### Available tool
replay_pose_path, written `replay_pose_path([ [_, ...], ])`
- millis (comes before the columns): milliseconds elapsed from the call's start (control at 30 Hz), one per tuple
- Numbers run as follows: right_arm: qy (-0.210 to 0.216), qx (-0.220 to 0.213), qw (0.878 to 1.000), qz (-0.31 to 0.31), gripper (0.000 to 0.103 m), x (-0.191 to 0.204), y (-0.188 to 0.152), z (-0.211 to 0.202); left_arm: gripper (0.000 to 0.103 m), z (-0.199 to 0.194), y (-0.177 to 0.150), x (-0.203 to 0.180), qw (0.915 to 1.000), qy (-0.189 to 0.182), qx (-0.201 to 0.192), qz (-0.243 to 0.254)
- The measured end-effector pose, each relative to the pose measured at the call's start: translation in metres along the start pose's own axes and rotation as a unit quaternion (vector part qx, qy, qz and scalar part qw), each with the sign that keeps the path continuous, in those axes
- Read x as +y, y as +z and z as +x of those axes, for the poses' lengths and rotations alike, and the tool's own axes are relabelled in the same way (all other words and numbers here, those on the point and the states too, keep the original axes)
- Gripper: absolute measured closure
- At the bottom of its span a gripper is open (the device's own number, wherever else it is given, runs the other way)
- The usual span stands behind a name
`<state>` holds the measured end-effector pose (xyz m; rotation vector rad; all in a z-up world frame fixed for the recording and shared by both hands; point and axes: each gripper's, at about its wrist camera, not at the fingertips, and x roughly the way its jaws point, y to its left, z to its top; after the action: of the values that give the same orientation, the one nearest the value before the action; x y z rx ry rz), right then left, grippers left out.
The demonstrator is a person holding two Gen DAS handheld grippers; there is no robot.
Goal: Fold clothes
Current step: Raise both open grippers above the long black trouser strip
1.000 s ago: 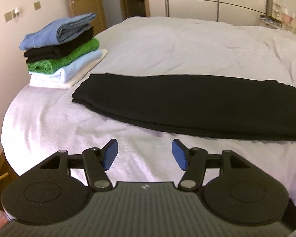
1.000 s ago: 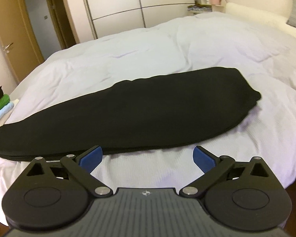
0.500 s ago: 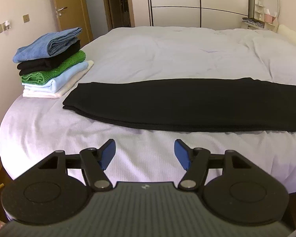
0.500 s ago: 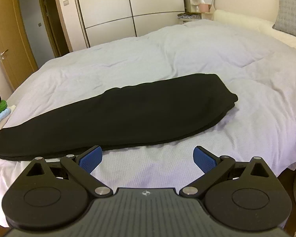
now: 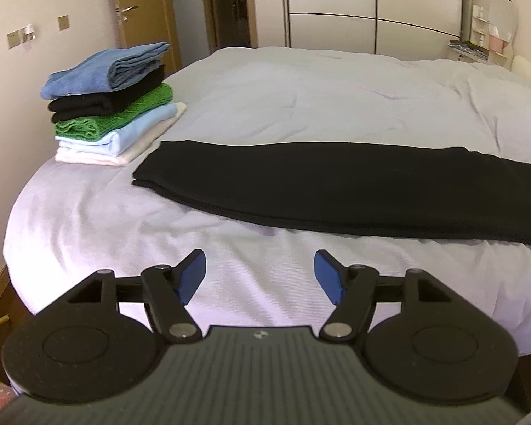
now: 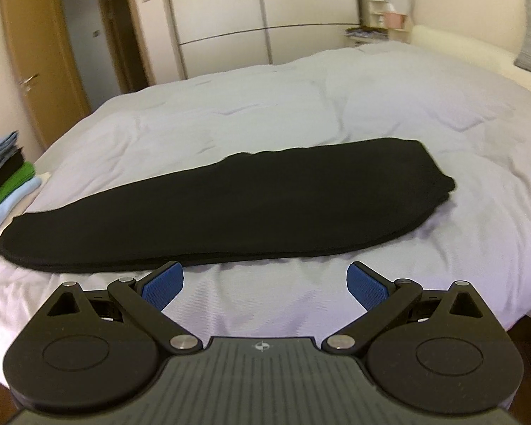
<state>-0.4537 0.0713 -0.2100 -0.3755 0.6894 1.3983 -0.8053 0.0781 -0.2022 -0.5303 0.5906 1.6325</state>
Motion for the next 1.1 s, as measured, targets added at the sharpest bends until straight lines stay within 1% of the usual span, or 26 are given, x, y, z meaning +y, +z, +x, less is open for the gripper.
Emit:
replay_pose_path([
  [267, 0.05, 0.008, 0.998, -0.041, 0.0, 0.042, -0.005, 0.0, 0.037, -0.02, -0.01, 0.03, 0.9989, 0.033, -0.002, -0.033],
  [467, 0.085, 0.015, 0.994, -0.071, 0.0, 0.069, -0.011, -0.003, 0.036, -0.032, -0.021, 0.04, 0.9976, 0.05, 0.001, -0.048],
  [767, 0.094, 0.024, 0.992, -0.075, 0.0, 0.075, -0.014, -0.001, 0.035, -0.036, -0.027, 0.04, 0.9974, 0.054, 0.008, -0.046],
  [900, 0.09, 0.024, 0.993, -0.073, 0.0, 0.075, -0.015, 0.0, 0.034, -0.032, -0.026, 0.037, 0.998, 0.048, 0.007, -0.04],
  [1100, 0.071, 0.029, 0.995, -0.067, 0.0, 0.071, -0.016, 0.007, 0.034, -0.013, -0.022, 0.031, 0.9988, 0.032, 0.017, -0.033],
])
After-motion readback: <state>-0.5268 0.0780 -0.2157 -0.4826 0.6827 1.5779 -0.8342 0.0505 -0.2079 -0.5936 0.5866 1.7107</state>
